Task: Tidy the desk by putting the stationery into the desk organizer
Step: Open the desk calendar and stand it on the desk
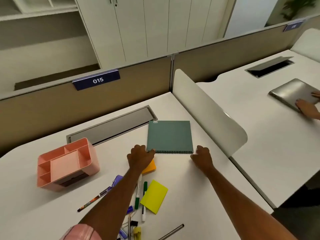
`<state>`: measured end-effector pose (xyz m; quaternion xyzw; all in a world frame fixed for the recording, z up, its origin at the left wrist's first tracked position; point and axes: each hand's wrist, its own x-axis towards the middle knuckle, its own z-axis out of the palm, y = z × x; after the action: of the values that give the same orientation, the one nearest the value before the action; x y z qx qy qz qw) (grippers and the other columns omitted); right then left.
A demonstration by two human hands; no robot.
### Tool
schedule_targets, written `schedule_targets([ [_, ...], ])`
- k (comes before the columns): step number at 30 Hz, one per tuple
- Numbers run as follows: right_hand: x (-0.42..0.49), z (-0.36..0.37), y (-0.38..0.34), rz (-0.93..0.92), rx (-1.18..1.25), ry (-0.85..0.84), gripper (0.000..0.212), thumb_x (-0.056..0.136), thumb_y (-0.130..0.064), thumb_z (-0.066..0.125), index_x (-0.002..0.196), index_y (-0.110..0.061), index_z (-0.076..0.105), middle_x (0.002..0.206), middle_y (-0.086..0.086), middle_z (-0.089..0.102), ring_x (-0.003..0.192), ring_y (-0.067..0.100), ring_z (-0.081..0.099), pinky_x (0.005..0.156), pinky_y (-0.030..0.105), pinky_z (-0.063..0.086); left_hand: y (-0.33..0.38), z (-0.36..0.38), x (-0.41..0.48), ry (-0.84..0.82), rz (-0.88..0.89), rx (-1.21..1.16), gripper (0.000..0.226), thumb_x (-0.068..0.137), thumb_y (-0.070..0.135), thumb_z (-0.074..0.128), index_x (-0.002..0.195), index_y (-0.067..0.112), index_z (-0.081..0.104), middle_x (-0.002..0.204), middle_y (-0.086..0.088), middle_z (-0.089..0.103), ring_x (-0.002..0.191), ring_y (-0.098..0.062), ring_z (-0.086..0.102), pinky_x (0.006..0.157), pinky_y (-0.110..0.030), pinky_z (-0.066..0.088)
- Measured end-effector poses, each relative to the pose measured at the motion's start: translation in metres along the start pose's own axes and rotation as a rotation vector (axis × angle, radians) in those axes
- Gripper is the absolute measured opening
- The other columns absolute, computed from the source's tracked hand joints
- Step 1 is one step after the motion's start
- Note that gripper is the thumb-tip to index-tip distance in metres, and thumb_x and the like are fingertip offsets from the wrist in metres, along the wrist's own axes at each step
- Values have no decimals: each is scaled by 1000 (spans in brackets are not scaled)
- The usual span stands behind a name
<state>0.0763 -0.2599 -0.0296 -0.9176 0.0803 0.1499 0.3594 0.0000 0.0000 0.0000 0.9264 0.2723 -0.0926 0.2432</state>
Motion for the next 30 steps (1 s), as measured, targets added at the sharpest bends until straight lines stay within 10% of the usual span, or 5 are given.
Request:
schedule_targets([
  [7, -3, 2, -16, 42, 302, 24, 32, 76, 5, 49, 85, -15, 72, 72, 3, 64, 55, 19, 53, 50, 25, 41, 4, 3, 10, -6, -20, -82, 55, 93, 67, 50, 115, 21, 72, 117, -7, 62, 115, -30, 57, 99, -48, 44],
  [13, -3, 1, -18, 158, 454, 53, 15, 75, 0, 52, 80, 2, 66, 70, 8, 61, 59, 22, 47, 56, 35, 39, 12, -4, 11, -17, -100, -382, 48, 91, 62, 55, 70, 19, 57, 80, 0, 65, 88, -29, 62, 89, -44, 46],
  [23, 1, -33, -36, 110, 721, 221, 10, 85, -26, 80, 90, -21, 73, 91, -1, 76, 88, 23, 73, 84, 44, 62, 49, -37, 6, 195, 13, -866, 12, 99, 24, 65, 103, 17, 74, 92, 3, 73, 82, -9, 64, 66, -18, 48],
  [30, -2, -65, -69, 38, 851, 348, 18, 92, -29, 76, 105, -17, 73, 98, -4, 74, 91, 9, 68, 71, 18, 50, 68, -54, 19, 177, 116, -957, 15, 101, 22, 65, 114, 25, 70, 98, 15, 73, 90, 3, 66, 74, -12, 51],
])
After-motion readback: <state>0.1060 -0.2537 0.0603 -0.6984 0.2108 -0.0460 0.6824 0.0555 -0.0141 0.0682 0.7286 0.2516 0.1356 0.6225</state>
